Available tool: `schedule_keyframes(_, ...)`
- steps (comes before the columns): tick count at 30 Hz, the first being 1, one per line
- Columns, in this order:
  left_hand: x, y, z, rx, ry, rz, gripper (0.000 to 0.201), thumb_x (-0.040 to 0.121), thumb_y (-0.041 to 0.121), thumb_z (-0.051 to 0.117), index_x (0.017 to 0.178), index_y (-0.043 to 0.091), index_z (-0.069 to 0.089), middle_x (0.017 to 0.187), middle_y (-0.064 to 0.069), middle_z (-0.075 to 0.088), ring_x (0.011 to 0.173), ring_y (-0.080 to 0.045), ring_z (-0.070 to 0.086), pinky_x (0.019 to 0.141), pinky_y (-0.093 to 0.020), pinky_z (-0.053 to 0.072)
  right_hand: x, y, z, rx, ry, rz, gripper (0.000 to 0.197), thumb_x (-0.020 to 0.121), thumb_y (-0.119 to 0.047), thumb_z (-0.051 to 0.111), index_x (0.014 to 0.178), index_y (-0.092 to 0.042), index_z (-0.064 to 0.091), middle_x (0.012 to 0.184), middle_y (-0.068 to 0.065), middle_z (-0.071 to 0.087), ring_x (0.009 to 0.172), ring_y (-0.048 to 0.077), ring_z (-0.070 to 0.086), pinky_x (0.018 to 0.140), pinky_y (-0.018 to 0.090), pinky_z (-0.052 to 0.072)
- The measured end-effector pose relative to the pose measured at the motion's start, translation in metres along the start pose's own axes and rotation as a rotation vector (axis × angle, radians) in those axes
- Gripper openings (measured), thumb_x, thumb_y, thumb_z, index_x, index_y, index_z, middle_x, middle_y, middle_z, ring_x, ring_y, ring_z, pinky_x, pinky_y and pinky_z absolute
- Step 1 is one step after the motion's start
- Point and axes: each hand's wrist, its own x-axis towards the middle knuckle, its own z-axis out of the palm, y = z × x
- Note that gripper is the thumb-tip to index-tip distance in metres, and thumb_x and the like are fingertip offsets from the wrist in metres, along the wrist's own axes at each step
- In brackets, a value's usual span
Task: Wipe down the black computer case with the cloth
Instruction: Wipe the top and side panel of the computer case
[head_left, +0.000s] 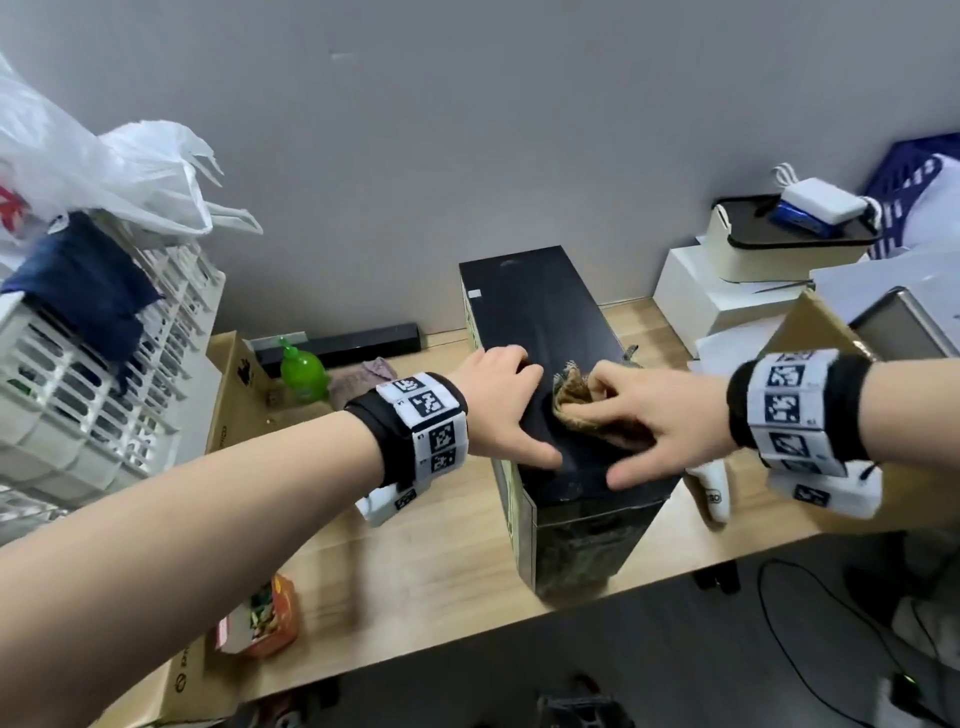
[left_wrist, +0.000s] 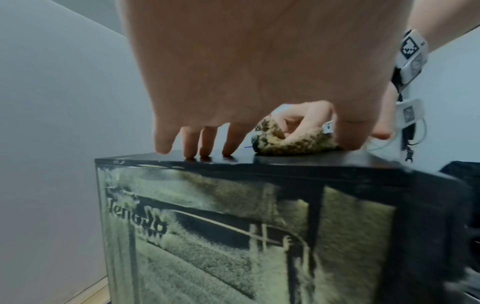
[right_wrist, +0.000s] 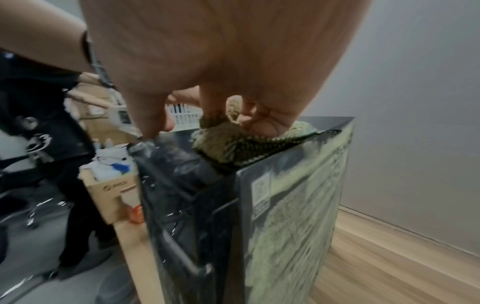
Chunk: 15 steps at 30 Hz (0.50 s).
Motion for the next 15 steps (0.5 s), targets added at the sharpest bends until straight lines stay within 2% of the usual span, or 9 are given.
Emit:
schedule_keyframes(1, -0.003, 0.006, 0.0, 0.027, -0.019, 0.007, 0.119, 0.048, 0.094, 0.042, 0.132, 0.009, 0.046, 0.136, -0.011, 0.042, 0.127, -0.03, 0.039, 0.111, -0.045, 0.034, -0.003, 0.0, 0.002, -0.047, -0.016, -0.017, 0.096, 0.065, -0.079, 0.057, 0.146, -0.043, 0.02, 0.118, -0.005, 0.028, 0.108, 0.013, 0.04, 0.096, 0.025, 0.041)
schedule_keyframes(3, -0.005, 0.014, 0.003, 0.1, -0.016, 0.007, 0.133, 0.041, 0.099, 0.043, 0.135, 0.006, 0.042, 0.137, -0.011, 0.04, 0.13, -0.03, 0.034, 0.114, -0.046, 0.029, -0.002, 0.004, 0.002, -0.111, -0.023, -0.063, 0.107, 0.059, -0.082, 0.059, 0.147, -0.041, 0.013, 0.121, -0.006, 0.024, 0.113, 0.014, 0.037, 0.099, 0.027, 0.042)
schedule_keyframes(6, 0.004, 0.017, 0.001, 0.15, -0.013, -0.003, 0.142, 0.036, 0.1, 0.048, 0.14, 0.004, 0.038, 0.138, -0.011, 0.04, 0.13, -0.03, 0.034, 0.115, -0.046, 0.029, 0.002, 0.007, -0.004, -0.106, -0.009, -0.124, 0.102, 0.061, -0.076, 0.065, 0.144, -0.038, 0.02, 0.114, -0.009, 0.024, 0.105, 0.012, 0.038, 0.093, 0.024, 0.043)
schedule_keyframes(10, 0.015, 0.018, -0.006, 0.233, -0.052, 0.001, 0.153, 0.028, 0.102, 0.05, 0.143, 0.002, 0.034, 0.138, -0.011, 0.041, 0.129, -0.03, 0.036, 0.114, -0.048, 0.028, 0.003, 0.008, -0.005, -0.111, 0.014, -0.158, 0.099, 0.06, -0.077, 0.065, 0.141, -0.033, 0.028, 0.111, -0.008, 0.025, 0.099, 0.011, 0.04, 0.084, 0.024, 0.045)
schedule_keyframes(12, 0.021, 0.022, -0.011, 0.267, -0.077, -0.003, 0.152, 0.025, 0.101, 0.053, 0.14, 0.003, 0.038, 0.135, -0.009, 0.043, 0.126, -0.029, 0.037, 0.114, -0.05, 0.027, 0.003, 0.01, -0.004, -0.123, 0.031, -0.168, 0.099, 0.059, -0.078, 0.063, 0.14, -0.032, 0.03, 0.111, -0.008, 0.027, 0.098, 0.011, 0.041, 0.08, 0.024, 0.046)
schedule_keyframes(15, 0.028, 0.031, -0.017, 0.284, -0.088, 0.0, 0.142, 0.025, 0.096, 0.059, 0.133, 0.006, 0.045, 0.126, -0.006, 0.044, 0.122, -0.026, 0.036, 0.112, -0.054, 0.027, 0.004, 0.013, -0.004, -0.129, 0.04, -0.183, 0.095, 0.06, -0.079, 0.061, 0.137, -0.031, 0.035, 0.116, -0.006, 0.031, 0.101, 0.013, 0.042, 0.084, 0.029, 0.05)
